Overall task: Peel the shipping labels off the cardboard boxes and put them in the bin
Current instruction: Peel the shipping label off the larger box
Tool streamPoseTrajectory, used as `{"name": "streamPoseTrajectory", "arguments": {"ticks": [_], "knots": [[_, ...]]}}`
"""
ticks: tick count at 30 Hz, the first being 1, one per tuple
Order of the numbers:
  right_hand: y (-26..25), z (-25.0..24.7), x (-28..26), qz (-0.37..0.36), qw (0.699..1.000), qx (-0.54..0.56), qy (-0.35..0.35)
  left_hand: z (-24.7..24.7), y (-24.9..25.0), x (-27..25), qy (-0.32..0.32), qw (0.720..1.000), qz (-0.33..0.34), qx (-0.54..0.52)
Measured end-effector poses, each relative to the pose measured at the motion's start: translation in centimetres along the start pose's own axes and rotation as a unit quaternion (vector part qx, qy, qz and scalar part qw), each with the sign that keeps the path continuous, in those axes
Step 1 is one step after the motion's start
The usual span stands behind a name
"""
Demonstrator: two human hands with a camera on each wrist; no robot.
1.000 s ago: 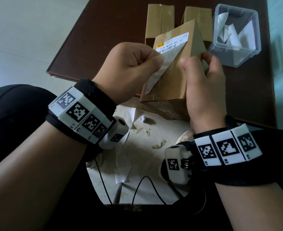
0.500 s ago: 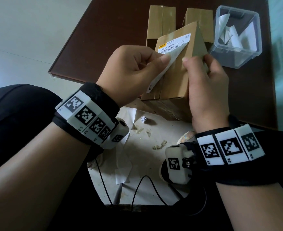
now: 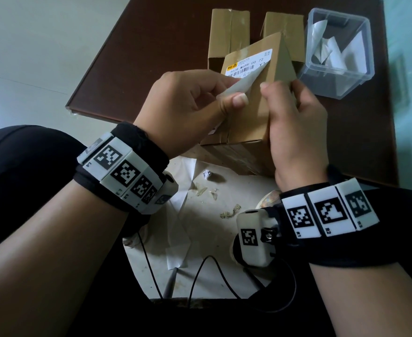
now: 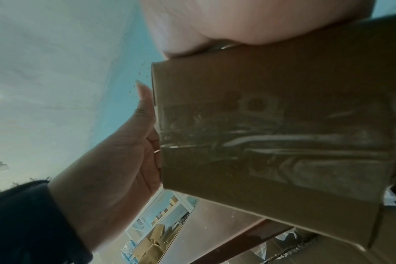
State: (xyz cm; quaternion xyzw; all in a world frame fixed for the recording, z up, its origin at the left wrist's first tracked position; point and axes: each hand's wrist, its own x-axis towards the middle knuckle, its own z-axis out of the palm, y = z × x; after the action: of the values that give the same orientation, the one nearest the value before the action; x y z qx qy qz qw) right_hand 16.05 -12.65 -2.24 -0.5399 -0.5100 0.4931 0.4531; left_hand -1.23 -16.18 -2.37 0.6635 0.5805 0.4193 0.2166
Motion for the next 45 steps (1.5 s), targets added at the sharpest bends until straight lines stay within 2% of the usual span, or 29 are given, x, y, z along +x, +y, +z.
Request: {"name": "streamPoseTrajectory", "arguments": {"ticks": [5,12,17,26,32,36,40,45], "knots": [[-0.1,-0.3,0.4,0.024,0.999,0.018,0.017,0.3,0.7,-0.1,-0.03,0.998,0.001,-0.055],[-0.2,-0.6,0.7,0.07,0.997,0.009,0.028,-0.1,0.1,0.0,-0.047,0.998,0.004,-0.03],[-0.2,-2.2,1.5,0.111,0.99,0.017,0.08,-0.6,0.2,-0.1,-0.088,0.994,-0.003,-0.071],[-1.0,-1.3,0.8,0.121,0.986,0.086,0.078,-0.7,-0.1,-0.2,-0.053,0.993,-0.05,-0.089],[-1.4,-0.8,0.8,0.1,0.978,0.157,0.096,-1.3,0.3,-0.1,0.046,0.997,-0.037,-0.048],[-1.8,-0.7,0.5,0.053,0.974,0.202,0.089,-2.1,0.9,0.1,0.116,0.993,-0.034,0.002],[-1.8,-0.2,0.0,0.021,0.991,0.129,0.043,-2.5,1.1,0.5,0.177,0.983,-0.036,0.024],[-1.3,-0.4,0.0,0.026,0.996,0.078,-0.022,-2.4,1.0,0.2,0.242,0.968,-0.021,0.07]]}}
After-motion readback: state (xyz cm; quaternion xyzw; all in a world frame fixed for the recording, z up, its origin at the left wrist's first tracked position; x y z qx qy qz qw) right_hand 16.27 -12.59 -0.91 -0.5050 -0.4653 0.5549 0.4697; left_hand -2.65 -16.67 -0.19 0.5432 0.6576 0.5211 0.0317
